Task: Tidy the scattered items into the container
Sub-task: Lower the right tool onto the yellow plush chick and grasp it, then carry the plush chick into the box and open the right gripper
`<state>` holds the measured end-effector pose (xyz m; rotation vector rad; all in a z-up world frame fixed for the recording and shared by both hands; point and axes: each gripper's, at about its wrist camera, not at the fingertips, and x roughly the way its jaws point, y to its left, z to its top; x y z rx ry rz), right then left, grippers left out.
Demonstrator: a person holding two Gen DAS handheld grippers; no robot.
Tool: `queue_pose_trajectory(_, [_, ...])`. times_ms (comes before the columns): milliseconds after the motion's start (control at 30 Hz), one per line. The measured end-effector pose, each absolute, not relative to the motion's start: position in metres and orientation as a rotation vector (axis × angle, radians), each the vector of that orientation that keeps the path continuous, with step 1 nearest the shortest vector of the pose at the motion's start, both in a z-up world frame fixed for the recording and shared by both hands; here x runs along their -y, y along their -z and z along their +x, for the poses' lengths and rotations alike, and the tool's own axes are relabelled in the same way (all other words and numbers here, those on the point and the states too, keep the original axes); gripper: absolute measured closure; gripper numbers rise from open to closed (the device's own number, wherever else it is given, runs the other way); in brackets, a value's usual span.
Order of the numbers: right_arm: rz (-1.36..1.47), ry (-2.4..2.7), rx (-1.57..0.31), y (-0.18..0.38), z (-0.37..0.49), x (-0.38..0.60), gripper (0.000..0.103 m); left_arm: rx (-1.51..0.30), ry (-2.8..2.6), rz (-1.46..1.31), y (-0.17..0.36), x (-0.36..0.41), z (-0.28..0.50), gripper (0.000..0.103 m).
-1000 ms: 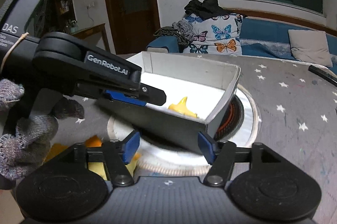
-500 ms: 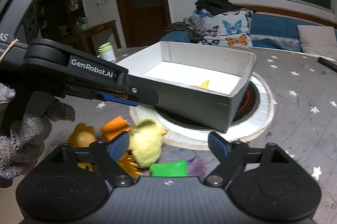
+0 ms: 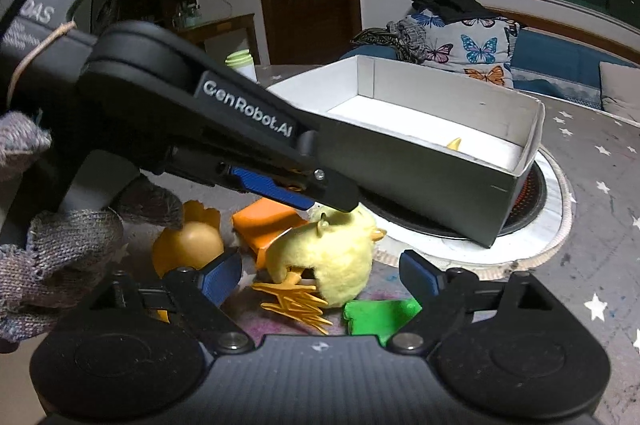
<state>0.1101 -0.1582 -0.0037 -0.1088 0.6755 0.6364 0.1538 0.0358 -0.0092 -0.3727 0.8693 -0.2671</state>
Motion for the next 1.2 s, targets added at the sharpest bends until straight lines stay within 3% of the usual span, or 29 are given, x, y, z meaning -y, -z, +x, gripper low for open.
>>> queue_pose_trajectory(200, [-0.125,-0.633,-0.696,0.013,0.115,0.151,0.016,-0.887,0.256,-0.382,0.014,-0.035,0.160,0.069])
queue_pose_trajectory(633, [-0.109,-0.647,-0.724,0.022,0.118,0.150,0.036,-0.908,0.243,-0.403,0.022,-0.033,0.172,0.067])
queue_pose_trajectory(933, [-0.069,-0.652,-0.741,0.024,0.123,0.162,0.036,-0.941,0.248,-0.416,0.031,-0.029,0.180,0.058])
queue_pose_trajectory(1200, [-0.071,-0.649,-0.730,0.020,0.123,0.160,0.036,-0.933,0.246,-0.440,0.023,-0.032,0.177,0.061])
